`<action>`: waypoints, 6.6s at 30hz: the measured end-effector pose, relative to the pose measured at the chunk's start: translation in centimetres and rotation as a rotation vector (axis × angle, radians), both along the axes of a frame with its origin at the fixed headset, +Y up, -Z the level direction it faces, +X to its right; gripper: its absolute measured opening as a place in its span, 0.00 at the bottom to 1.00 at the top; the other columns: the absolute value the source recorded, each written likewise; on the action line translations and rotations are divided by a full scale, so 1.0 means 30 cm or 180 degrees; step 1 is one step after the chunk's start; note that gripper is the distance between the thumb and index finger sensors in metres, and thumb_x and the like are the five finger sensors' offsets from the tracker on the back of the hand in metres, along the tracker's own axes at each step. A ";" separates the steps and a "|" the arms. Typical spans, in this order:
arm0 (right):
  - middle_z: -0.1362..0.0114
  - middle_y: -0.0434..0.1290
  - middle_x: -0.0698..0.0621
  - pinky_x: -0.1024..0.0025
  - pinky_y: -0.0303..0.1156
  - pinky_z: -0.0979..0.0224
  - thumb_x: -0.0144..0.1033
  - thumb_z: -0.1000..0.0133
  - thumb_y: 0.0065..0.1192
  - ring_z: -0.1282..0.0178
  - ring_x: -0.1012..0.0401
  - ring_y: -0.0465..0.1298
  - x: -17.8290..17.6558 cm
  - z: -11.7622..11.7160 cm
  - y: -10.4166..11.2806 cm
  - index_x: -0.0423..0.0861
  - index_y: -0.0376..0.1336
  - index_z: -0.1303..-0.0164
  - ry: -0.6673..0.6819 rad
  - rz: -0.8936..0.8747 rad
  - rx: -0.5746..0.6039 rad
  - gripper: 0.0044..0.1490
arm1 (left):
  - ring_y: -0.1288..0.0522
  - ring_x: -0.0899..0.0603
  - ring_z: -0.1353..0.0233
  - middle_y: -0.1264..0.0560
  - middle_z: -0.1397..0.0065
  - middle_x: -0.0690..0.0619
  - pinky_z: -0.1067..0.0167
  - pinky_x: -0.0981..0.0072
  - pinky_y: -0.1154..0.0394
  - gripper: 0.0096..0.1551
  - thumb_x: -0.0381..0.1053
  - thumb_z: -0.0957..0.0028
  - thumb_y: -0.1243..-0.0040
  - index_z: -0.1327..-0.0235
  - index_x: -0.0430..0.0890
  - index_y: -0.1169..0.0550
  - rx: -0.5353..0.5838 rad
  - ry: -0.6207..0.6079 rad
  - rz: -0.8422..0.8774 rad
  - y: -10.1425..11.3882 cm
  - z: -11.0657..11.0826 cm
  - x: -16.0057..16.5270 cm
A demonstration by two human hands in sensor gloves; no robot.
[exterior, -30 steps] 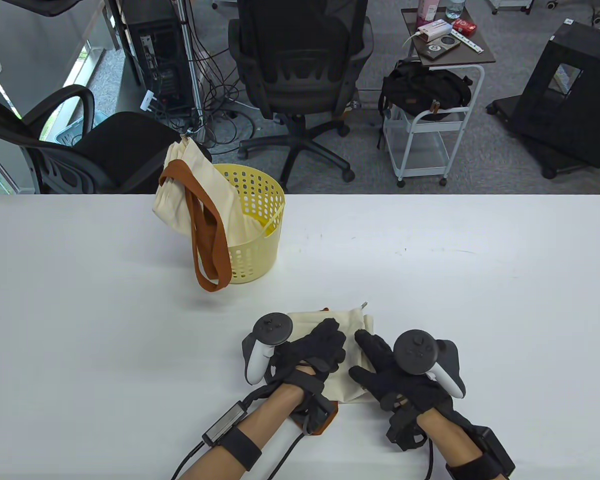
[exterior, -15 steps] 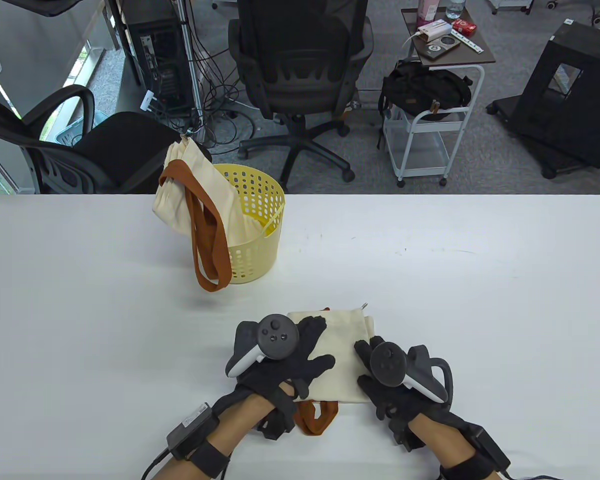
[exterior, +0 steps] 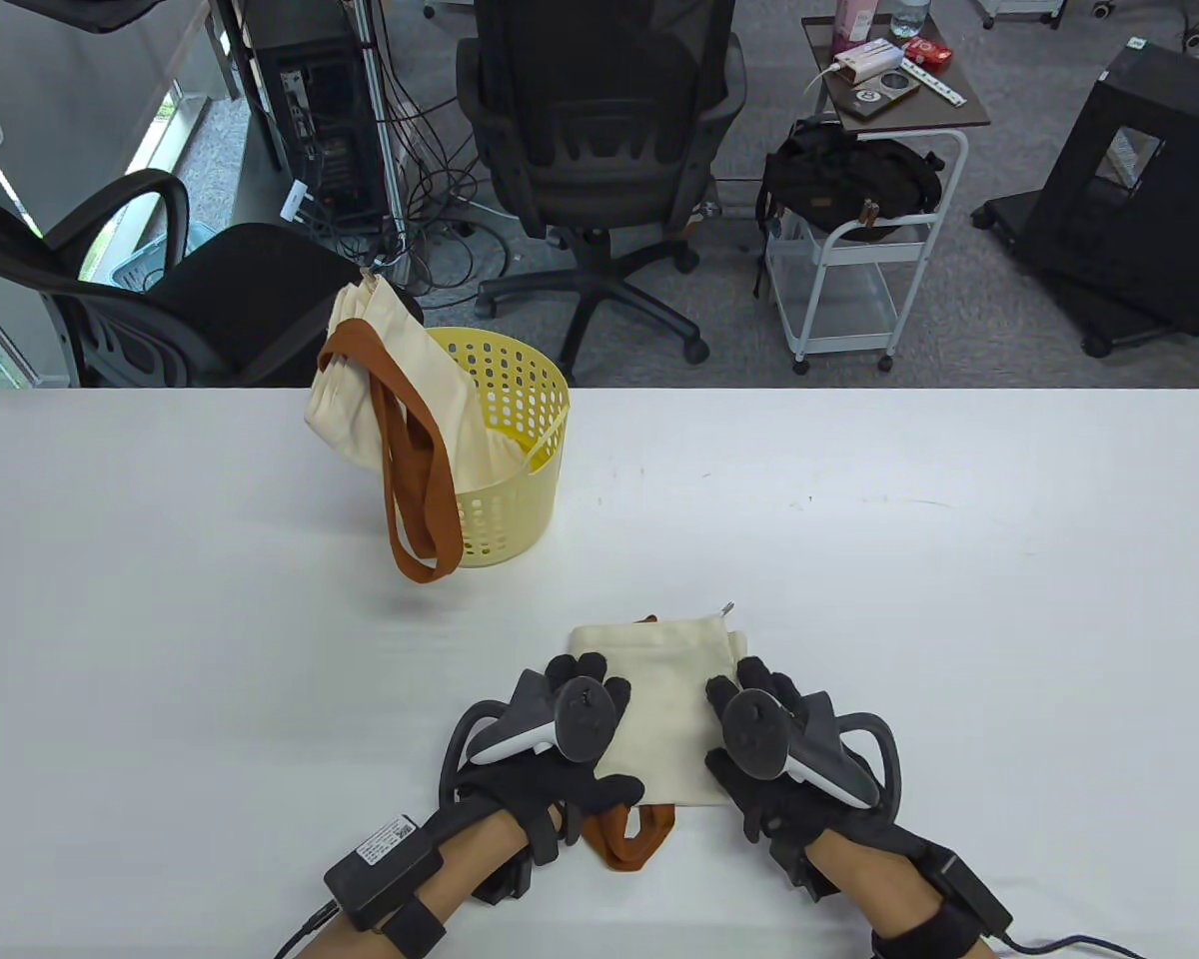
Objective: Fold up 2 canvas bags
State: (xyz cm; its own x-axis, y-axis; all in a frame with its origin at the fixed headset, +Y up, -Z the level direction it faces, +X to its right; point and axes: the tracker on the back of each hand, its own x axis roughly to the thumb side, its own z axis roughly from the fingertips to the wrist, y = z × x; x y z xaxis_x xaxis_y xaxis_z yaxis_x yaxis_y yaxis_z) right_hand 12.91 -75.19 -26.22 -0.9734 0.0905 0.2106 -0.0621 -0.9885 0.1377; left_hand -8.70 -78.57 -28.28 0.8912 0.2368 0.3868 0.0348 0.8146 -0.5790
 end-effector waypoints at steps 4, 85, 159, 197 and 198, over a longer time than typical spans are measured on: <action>0.14 0.49 0.46 0.44 0.54 0.18 0.52 0.48 0.65 0.15 0.44 0.53 -0.087 0.017 0.032 0.54 0.54 0.23 0.0319 0.0006 0.0319 0.43 | 0.77 0.36 0.20 0.77 0.24 0.55 0.24 0.34 0.67 0.60 0.72 0.61 0.47 0.28 0.56 0.63 0.0018 -0.0009 -0.0052 -0.001 0.000 0.004; 0.15 0.31 0.62 0.48 0.34 0.13 0.30 0.44 0.63 0.13 0.56 0.32 0.619 -0.809 -0.147 0.60 0.43 0.23 -0.1736 -0.0868 -0.1234 0.45 | 0.71 0.34 0.17 0.70 0.19 0.53 0.24 0.30 0.67 0.56 0.73 0.62 0.49 0.25 0.58 0.57 0.1122 0.1001 -0.0437 0.122 0.025 -0.631; 0.14 0.35 0.50 0.40 0.38 0.18 0.59 0.49 0.54 0.15 0.46 0.36 0.326 0.020 -0.014 0.54 0.42 0.20 -0.0318 -0.0027 -0.0074 0.49 | 0.42 0.34 0.16 0.59 0.17 0.47 0.20 0.35 0.46 0.61 0.64 0.54 0.36 0.26 0.51 0.62 0.1643 0.2787 0.1068 0.608 -0.464 -0.676; 0.14 0.35 0.49 0.40 0.39 0.18 0.59 0.49 0.55 0.15 0.45 0.37 0.336 0.024 0.006 0.54 0.43 0.20 -0.0346 -0.0071 -0.0022 0.50 | 0.10 0.51 0.41 0.26 0.31 0.53 0.30 0.55 0.18 0.37 0.49 0.53 0.31 0.30 0.54 0.34 0.3185 0.2351 0.2847 0.945 -0.225 -0.610; 0.14 0.36 0.49 0.40 0.39 0.18 0.59 0.49 0.55 0.15 0.45 0.37 0.336 0.024 0.006 0.54 0.43 0.20 -0.0346 -0.0070 -0.0023 0.50 | 0.10 0.51 0.41 0.25 0.31 0.53 0.30 0.55 0.18 0.37 0.48 0.53 0.31 0.30 0.54 0.33 0.3222 0.2311 0.2915 0.961 -0.206 -0.618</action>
